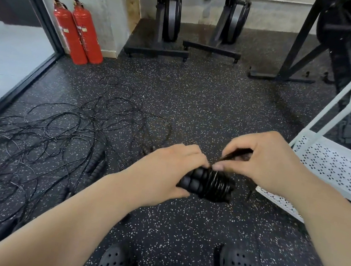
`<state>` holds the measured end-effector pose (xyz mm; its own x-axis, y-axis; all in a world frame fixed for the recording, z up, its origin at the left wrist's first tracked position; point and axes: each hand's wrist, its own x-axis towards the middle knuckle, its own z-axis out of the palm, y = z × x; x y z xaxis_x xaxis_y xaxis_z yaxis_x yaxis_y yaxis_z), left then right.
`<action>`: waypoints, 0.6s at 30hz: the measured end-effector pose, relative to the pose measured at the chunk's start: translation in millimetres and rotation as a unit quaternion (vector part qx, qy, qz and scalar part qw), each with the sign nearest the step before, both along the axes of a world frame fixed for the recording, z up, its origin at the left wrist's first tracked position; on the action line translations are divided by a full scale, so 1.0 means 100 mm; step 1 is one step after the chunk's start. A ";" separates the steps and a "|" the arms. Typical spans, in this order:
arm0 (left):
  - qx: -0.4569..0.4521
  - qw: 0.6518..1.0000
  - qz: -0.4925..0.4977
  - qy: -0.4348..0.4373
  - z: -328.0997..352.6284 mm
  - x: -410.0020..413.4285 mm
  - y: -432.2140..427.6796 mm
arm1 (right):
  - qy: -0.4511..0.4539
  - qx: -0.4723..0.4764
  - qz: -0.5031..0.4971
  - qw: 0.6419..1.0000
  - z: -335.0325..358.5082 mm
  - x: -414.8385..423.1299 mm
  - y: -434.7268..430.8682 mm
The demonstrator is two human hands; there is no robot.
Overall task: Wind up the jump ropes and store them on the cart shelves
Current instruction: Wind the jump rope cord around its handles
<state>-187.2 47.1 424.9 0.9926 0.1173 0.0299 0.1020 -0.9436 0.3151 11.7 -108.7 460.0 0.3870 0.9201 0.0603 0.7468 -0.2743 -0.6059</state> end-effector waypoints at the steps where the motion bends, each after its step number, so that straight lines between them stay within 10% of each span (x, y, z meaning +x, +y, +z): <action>1: -0.014 1.000 -0.006 0.002 0.02 -0.01 -0.02 | 0.025 -0.002 -0.001 1.000 0.01 0.01 -0.02; 18: -0.139 0.988 0.034 0.059 0.07 0.00 -0.11 | 0.065 0.041 0.021 0.997 -0.15 0.10 0.02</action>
